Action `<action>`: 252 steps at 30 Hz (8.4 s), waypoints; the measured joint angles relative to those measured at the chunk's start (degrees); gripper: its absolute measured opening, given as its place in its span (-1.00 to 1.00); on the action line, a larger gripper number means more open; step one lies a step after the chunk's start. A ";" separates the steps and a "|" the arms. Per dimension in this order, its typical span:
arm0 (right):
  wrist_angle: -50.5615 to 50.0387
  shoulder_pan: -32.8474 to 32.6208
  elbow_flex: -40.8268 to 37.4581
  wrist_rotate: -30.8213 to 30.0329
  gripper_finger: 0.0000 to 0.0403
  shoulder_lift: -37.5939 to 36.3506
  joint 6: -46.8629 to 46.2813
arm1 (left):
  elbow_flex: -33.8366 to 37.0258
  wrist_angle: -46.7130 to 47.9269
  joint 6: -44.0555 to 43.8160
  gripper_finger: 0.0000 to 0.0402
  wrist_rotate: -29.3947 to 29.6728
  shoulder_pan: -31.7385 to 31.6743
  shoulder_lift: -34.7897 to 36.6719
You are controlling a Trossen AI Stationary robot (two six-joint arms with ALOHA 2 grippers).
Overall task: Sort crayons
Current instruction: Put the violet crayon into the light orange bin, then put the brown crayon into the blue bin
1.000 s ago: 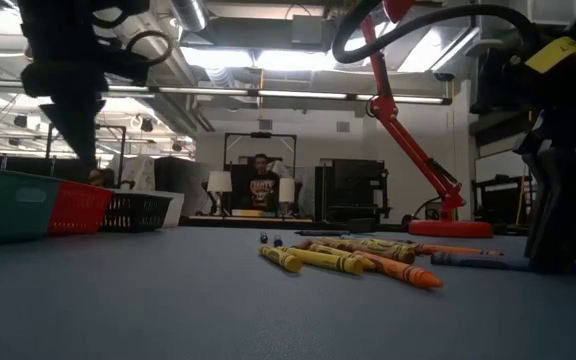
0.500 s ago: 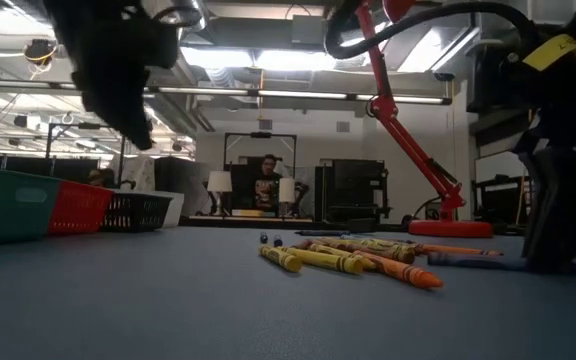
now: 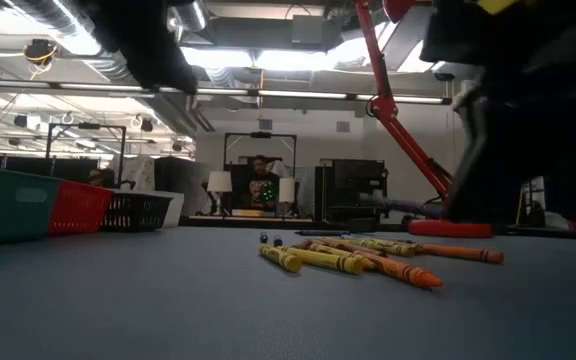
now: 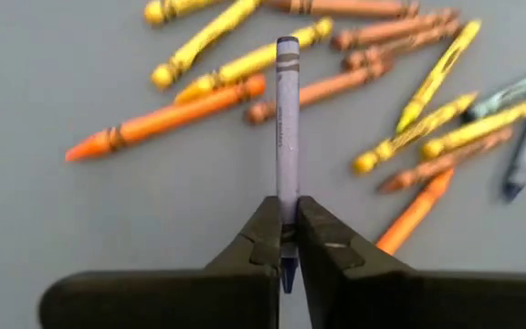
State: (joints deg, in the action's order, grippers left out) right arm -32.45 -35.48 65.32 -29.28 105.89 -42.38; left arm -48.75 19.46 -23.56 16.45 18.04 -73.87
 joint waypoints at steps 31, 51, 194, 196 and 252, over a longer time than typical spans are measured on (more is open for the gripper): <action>36.21 13.77 2.58 5.28 -0.91 -0.20 33.94 | 0.00 -4.08 9.13 -0.54 -1.16 3.54 0.02; 34.07 13.81 2.62 3.57 -0.91 -0.26 33.91 | 0.00 -4.13 8.99 -0.54 -1.12 3.50 -0.02; 15.05 14.82 -0.55 8.41 -0.19 6.15 -2.34 | -0.02 15.62 -44.69 -0.55 2.29 24.09 -0.02; 15.19 14.82 -0.42 8.37 -0.19 6.64 -2.34 | -0.02 15.62 -44.70 -0.55 2.29 24.08 -0.02; 33.22 21.36 9.10 14.23 -0.91 6.91 26.63 | 0.00 11.22 -22.25 -0.56 14.13 24.09 -0.02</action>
State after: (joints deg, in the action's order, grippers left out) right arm 0.77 -14.12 74.43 -15.05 112.79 -15.75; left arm -48.75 30.68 -45.81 30.58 42.13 -73.89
